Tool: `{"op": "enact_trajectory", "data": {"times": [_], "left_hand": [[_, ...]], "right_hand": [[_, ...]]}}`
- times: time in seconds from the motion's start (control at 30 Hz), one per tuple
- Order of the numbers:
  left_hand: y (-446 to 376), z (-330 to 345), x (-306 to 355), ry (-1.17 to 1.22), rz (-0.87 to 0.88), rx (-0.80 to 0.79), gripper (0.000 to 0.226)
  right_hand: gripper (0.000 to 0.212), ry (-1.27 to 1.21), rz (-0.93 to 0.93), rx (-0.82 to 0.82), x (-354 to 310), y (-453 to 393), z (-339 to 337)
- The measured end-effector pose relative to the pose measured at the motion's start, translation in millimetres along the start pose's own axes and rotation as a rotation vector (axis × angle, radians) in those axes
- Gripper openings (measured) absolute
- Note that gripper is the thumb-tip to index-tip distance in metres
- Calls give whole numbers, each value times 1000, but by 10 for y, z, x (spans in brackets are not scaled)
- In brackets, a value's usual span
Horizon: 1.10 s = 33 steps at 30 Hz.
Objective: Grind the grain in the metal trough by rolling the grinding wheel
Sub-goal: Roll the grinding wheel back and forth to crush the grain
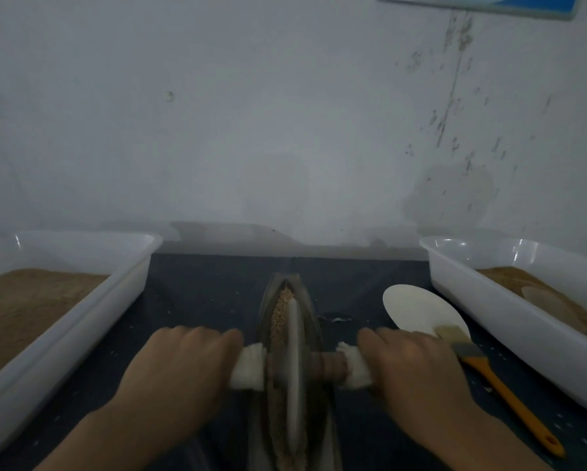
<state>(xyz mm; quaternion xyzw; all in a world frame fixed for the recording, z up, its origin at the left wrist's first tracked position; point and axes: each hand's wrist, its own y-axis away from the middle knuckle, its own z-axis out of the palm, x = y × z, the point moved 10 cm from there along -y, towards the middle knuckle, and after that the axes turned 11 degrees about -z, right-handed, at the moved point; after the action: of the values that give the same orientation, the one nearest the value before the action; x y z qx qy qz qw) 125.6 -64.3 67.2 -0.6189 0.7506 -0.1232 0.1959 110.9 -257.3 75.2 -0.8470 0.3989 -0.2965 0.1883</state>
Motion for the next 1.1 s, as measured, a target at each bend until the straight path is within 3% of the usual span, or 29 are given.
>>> {"op": "enact_trajectory", "data": {"times": [0.13,0.27,0.53,0.73,0.9,1.1], "left_hand": [[141,-213,124,30,121,80,67],[-66,51,3,-58,-12,21,39],[-535,230,-125,-109,-115,48,28],[-43,93,-53,-100,-49,-63,35],[133,-77,-44,-105,-40,-48,33],[-183,219,-141,-92,-96,4,34]], "right_hand": [[48,5,31,-43,21,135,-71],[43,28,70,-47,118,8,141],[43,60,95,-72,335,-381,414],[50,7,31,-67,87,4,148],[56,8,36,-85,-1,192,-58],[42,86,67,-127,196,-165,238]]}}
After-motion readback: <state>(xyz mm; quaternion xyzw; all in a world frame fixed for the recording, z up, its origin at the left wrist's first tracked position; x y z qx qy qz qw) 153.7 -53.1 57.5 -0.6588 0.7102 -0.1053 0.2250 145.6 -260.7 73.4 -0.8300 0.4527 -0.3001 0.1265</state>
